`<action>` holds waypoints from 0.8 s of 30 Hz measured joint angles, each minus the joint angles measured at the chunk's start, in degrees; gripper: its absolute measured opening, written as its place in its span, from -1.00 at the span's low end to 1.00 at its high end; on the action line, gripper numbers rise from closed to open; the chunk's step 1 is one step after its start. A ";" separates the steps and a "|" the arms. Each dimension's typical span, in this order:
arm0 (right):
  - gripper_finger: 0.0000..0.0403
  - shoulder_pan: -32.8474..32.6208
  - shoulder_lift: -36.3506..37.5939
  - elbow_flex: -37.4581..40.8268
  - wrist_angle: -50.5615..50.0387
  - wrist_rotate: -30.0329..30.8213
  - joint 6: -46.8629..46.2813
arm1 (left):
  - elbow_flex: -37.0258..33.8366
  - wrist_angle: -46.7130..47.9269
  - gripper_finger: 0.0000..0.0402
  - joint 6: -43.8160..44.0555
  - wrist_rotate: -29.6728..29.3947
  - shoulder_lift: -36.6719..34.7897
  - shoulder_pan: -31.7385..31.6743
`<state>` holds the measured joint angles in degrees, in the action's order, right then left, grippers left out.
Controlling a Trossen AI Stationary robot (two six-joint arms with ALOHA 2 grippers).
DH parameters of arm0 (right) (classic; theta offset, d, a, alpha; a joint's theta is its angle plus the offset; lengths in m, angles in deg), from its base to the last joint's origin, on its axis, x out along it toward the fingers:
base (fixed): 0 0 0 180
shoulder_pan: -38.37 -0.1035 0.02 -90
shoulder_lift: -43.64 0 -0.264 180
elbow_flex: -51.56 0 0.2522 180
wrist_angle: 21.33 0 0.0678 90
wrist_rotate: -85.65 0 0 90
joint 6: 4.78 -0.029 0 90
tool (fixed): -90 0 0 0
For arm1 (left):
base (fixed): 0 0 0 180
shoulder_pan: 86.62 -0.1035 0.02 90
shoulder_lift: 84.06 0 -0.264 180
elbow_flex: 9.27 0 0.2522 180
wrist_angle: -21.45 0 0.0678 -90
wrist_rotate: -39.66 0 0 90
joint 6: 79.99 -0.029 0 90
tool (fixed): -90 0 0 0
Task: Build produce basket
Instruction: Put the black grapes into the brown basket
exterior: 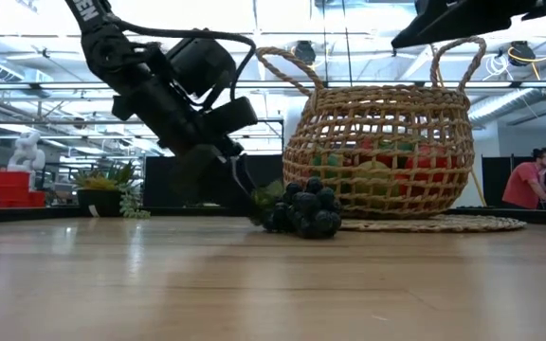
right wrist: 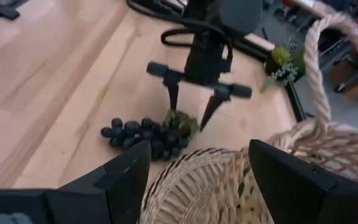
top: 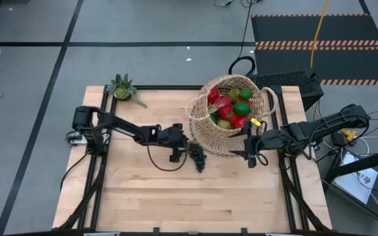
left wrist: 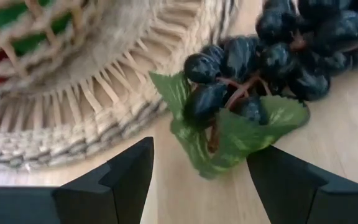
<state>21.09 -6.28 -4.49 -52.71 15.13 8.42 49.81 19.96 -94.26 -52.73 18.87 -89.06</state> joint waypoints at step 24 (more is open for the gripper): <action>0.32 0.00 0.01 0.90 -1.94 -0.06 3.16 | 0.09 -8.97 -0.17 0.84 -3.70 5.77 1.46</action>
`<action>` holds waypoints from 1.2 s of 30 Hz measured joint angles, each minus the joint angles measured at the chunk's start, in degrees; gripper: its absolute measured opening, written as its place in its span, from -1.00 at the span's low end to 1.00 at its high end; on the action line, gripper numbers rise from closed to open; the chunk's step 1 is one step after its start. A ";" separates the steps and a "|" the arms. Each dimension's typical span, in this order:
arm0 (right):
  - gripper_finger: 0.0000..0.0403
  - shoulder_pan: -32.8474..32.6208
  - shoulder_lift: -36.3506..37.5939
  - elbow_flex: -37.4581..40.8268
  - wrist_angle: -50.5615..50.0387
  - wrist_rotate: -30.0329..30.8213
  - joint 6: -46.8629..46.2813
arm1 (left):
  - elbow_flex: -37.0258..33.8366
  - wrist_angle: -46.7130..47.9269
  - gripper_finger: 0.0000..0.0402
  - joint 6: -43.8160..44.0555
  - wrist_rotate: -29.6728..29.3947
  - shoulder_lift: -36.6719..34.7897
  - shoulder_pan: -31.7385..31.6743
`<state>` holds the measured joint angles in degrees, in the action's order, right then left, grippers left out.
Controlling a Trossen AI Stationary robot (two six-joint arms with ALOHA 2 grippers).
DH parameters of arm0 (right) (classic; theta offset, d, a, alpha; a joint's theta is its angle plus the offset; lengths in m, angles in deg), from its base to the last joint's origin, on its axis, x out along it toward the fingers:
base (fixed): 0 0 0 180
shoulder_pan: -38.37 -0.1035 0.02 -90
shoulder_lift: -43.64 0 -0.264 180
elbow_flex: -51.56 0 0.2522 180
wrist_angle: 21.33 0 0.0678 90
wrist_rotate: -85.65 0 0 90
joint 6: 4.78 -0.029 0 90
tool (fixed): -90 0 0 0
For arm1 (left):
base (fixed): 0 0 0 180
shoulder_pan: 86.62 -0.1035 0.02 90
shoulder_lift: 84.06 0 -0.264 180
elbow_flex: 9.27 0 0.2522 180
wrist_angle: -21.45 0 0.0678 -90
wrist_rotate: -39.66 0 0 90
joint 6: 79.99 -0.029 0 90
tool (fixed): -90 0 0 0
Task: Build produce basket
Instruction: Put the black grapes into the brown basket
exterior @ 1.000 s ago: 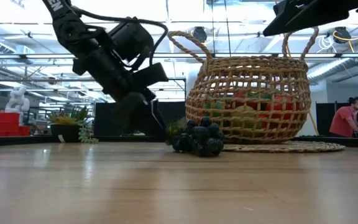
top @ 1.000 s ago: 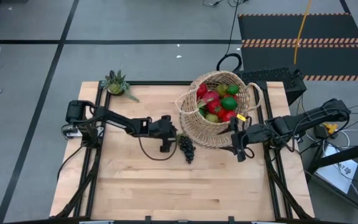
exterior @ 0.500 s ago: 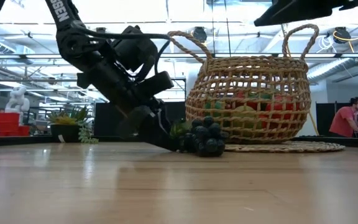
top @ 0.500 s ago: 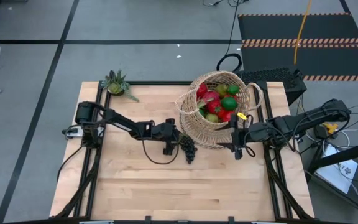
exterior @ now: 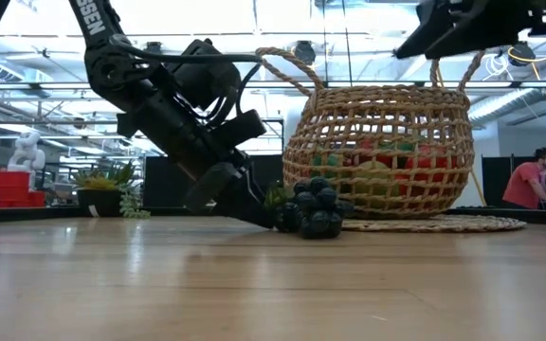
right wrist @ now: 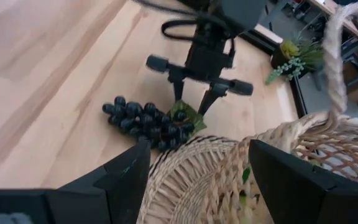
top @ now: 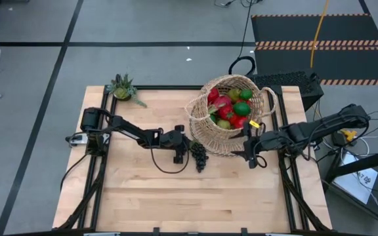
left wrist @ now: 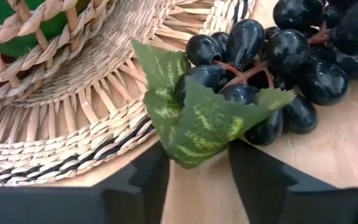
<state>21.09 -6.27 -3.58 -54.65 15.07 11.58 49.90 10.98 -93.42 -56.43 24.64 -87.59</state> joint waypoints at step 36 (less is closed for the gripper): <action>0.32 0.07 -0.02 8.34 17.47 13.57 -2.13 | -0.08 -0.47 -0.99 -19.24 -10.57 -13.85 4.22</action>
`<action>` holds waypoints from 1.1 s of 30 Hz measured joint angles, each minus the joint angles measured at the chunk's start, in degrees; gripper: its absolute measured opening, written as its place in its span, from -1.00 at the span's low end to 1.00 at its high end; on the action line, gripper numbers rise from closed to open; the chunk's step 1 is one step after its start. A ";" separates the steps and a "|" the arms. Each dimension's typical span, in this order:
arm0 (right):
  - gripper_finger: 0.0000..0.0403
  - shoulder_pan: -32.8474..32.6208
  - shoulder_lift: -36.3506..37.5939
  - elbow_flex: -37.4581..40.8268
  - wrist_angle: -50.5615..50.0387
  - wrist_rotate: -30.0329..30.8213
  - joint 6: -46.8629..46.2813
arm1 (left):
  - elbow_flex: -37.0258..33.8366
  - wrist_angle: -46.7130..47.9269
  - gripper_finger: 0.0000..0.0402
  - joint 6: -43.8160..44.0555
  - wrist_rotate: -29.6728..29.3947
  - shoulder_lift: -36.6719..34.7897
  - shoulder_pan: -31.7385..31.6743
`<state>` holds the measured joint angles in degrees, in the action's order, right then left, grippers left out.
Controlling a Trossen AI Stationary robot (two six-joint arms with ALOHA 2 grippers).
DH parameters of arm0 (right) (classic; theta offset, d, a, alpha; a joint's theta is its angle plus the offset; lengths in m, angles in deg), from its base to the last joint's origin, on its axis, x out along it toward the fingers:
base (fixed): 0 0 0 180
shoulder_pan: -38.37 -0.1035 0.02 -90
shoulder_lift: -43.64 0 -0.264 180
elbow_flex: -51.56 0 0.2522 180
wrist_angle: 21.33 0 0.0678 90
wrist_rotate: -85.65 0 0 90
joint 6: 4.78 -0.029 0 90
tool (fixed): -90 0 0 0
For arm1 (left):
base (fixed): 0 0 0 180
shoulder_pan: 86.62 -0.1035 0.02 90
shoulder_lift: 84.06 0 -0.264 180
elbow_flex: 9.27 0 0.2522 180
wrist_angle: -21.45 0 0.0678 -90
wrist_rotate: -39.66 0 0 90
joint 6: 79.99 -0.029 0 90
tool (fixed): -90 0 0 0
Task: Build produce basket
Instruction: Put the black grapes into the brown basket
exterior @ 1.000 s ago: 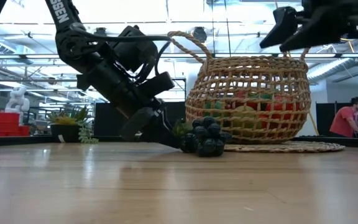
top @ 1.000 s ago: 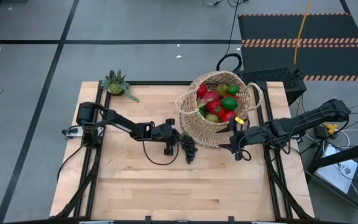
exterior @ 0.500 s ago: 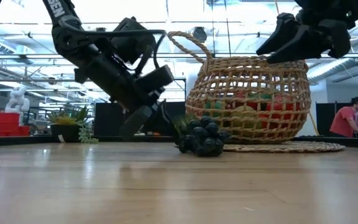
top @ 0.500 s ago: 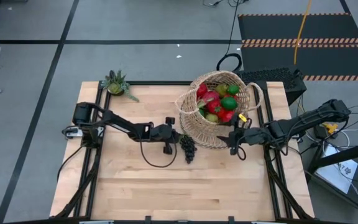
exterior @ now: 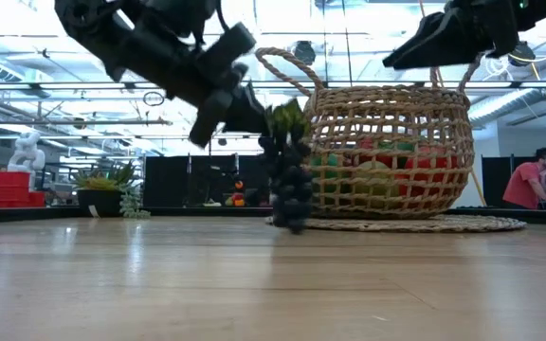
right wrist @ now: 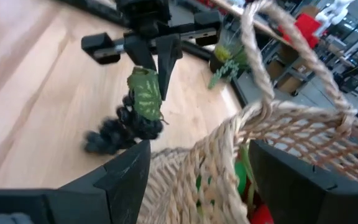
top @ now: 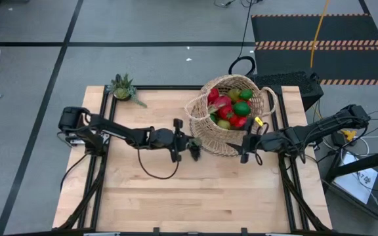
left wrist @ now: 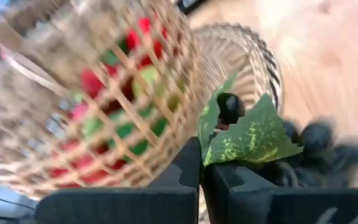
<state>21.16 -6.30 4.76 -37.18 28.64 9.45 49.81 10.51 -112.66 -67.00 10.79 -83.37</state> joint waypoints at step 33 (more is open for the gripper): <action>0.32 -0.02 0.00 -0.02 10.80 -0.07 -1.14 | 10.34 -20.90 -0.99 -12.27 -1.45 -2.34 4.01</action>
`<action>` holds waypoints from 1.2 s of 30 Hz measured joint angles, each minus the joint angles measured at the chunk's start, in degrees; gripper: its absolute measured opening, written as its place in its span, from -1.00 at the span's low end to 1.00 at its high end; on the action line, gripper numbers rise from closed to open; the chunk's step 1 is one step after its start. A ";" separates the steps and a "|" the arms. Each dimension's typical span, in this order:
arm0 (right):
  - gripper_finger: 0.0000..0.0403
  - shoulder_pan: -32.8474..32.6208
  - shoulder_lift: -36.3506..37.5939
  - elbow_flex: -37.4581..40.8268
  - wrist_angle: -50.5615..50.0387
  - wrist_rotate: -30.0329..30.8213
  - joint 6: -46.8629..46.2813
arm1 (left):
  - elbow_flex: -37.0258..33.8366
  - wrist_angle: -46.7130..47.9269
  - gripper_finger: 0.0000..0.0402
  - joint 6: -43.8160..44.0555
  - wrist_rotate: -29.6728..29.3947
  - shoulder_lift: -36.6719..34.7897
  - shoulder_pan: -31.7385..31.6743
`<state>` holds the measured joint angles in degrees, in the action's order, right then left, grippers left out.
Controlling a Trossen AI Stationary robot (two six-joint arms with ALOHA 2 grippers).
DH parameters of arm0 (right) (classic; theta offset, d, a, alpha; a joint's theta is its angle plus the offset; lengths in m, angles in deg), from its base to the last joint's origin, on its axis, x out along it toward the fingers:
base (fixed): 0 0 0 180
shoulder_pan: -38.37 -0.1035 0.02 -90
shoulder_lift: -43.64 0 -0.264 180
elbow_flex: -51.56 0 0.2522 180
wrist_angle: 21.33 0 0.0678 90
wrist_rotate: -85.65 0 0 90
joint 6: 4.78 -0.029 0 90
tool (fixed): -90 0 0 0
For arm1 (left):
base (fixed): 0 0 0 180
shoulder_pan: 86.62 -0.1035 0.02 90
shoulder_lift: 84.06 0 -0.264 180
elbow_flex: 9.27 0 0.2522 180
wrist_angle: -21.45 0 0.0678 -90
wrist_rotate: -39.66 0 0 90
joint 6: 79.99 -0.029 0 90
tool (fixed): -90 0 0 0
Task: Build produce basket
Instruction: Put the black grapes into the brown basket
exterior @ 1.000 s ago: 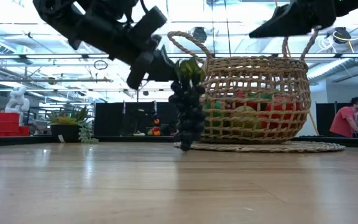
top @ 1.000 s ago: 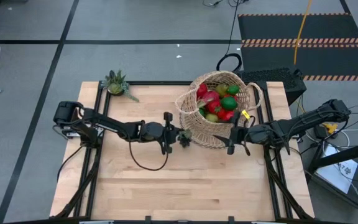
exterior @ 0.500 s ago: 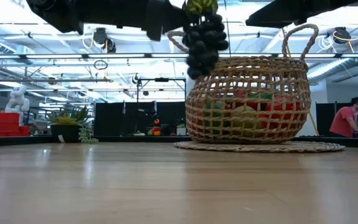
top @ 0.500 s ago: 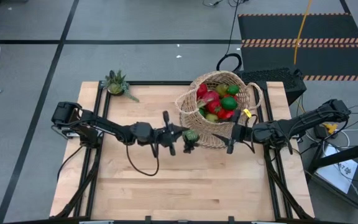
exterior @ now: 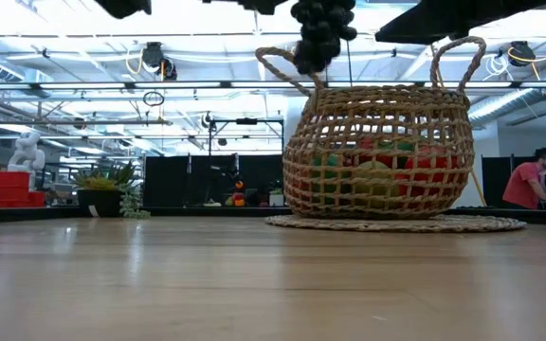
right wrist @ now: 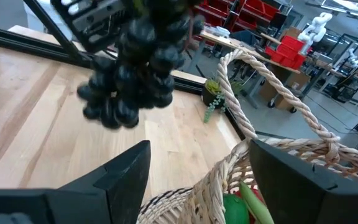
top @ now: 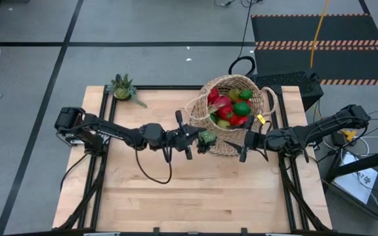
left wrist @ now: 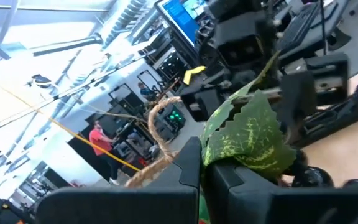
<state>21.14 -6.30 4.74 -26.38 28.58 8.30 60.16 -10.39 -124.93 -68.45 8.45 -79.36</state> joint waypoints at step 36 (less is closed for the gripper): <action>0.32 -0.13 0.07 0.00 -7.60 0.26 5.81 | 5.78 12.75 -0.98 43.79 -7.52 -9.37 -0.72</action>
<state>21.01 -6.23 4.74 -33.97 28.84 14.11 65.94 2.37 -81.13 -75.97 -0.93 -80.09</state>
